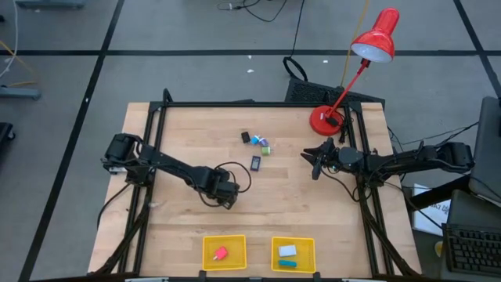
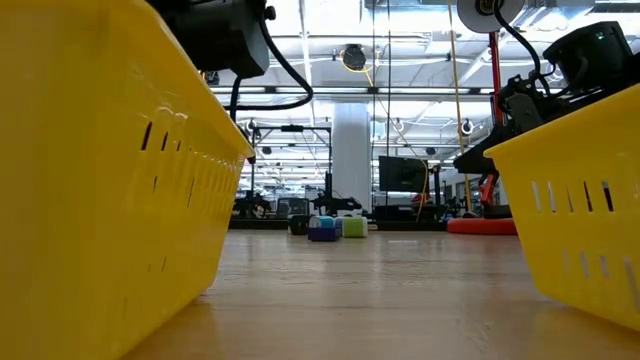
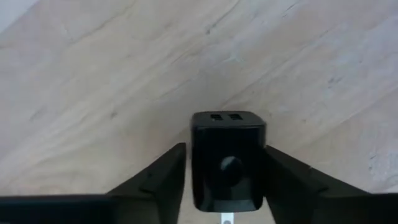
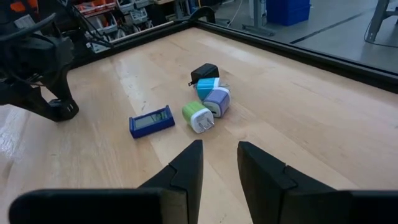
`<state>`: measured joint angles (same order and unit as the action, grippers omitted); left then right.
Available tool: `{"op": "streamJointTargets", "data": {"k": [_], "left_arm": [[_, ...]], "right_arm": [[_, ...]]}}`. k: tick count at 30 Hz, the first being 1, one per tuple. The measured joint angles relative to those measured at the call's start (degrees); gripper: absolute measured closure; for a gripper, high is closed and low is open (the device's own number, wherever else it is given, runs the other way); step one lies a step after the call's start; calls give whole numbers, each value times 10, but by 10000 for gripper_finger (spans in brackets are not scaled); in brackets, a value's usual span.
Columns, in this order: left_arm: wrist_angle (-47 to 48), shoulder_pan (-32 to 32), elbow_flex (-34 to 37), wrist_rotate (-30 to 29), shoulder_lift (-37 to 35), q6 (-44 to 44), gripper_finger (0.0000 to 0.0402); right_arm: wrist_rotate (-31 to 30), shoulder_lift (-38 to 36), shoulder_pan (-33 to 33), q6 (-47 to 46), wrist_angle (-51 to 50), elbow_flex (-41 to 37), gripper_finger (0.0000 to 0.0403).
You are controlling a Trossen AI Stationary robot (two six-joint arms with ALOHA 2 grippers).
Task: Pick & Place Office items
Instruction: Put the bottom black adapter into the left yellow bin
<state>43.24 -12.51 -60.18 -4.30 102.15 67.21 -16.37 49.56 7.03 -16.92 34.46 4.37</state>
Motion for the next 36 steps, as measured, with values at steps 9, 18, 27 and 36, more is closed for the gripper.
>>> {"op": "streamJointTargets", "data": {"k": [9,18,27,36], "left_arm": [[2,-4,0,29,-7,-108,257],[-24,-85,-2,12,-98,-175,257],[-92,-229,-3,4,-139,-206,257],[-178,-270,-3,-33,-131,-181,257]], "right_arm": [[0,0,0,0,0,0,314],[0,0,0,0,-1,0,314],[0,0,0,0,0,0,314],[0,0,0,0,9,0,314]]}}
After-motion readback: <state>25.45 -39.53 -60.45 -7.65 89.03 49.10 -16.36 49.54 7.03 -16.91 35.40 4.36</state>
